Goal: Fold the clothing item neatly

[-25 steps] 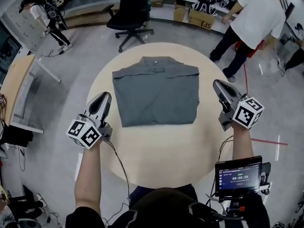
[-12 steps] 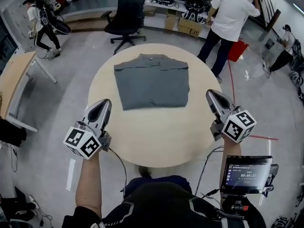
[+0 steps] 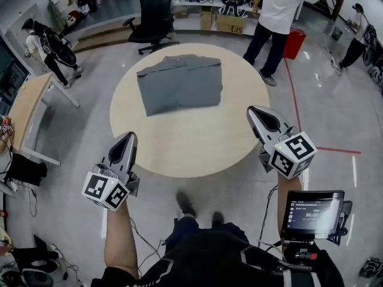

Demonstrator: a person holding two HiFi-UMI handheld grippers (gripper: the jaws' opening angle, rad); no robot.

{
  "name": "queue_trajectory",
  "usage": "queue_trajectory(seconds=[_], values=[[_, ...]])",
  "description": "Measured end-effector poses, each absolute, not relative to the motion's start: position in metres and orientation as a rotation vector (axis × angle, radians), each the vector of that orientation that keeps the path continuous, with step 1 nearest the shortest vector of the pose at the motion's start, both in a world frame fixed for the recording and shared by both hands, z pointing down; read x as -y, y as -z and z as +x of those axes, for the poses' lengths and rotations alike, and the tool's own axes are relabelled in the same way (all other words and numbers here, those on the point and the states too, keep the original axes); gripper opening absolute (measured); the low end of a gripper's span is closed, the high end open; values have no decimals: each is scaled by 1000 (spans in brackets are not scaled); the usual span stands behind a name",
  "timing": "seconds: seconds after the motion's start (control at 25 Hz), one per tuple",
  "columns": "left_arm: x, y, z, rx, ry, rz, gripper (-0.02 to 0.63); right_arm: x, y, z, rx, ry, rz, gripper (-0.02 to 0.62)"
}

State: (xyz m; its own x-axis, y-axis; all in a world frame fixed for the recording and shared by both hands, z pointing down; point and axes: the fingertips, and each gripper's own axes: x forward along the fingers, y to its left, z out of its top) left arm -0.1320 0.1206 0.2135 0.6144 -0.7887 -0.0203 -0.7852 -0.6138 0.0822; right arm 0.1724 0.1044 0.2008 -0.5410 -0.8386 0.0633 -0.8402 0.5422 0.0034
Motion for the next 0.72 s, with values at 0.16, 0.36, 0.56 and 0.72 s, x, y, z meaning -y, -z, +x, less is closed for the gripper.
queue_trajectory(seconds=[0.16,0.36,0.56,0.72], values=[[-172,-206,-119,1338,71,2759,2,-145,-207,177,2696,-41,1514,9],[-204,-183,-147,1568,25,2768,2,-189,-197,164,2689,-24,1615,9],[-256,-191,-134,1379,23,2835,2,-247,-203,146,2638,-94,1704,9],[-330,-195,-146,1282,8,2839,2,-325,-192,114,2618,-86,1716,9]])
